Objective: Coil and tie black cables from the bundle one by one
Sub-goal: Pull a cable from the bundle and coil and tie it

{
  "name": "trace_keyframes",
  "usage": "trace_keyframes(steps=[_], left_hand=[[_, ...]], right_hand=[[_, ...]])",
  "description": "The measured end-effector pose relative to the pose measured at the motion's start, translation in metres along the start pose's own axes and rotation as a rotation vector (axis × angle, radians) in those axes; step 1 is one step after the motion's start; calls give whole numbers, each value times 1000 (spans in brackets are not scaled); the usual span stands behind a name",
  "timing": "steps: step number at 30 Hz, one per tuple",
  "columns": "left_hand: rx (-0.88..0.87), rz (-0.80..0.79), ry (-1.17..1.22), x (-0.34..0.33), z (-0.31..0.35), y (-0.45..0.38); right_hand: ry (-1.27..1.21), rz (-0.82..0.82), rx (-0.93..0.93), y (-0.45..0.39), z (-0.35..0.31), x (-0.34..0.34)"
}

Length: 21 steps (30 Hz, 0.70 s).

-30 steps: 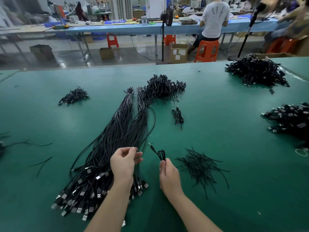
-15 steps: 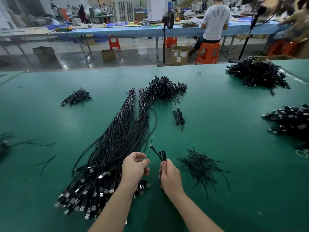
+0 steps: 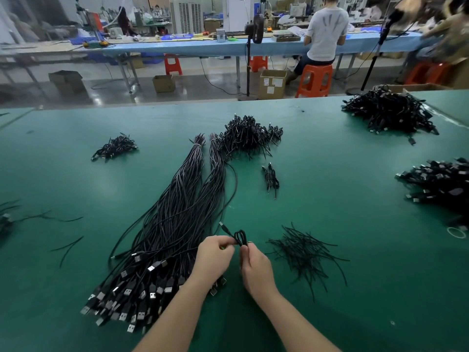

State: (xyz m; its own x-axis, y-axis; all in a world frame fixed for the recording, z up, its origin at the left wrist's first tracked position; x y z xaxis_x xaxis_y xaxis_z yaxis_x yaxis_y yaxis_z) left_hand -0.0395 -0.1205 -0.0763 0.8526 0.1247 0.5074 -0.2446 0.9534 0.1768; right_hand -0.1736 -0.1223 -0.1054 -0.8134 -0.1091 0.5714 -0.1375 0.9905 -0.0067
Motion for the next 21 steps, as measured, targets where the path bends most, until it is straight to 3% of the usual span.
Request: trace_keyframes(steps=[13, 21], left_hand=[[-88, -3, 57, 0, 6, 4], [-25, -3, 38, -8, -1, 7]], right_hand=[[-50, -55, -9, -4, 1, -3], [-69, -65, -20, -4, -1, -1]])
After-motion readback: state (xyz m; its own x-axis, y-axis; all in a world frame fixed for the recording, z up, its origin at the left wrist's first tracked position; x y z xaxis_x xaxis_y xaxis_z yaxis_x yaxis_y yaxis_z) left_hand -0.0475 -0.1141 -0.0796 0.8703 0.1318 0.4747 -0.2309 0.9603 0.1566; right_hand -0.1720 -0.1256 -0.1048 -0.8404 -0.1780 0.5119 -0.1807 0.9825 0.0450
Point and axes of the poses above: each hand's wrist, its own y-axis away from the middle knuckle, its own x-axis out of the back of the hand, z = x × y, the point moved 7 cm from there along -y, towards the middle knuckle, and after that the axes turned 5 degrees about y, right-handed, at the moved point
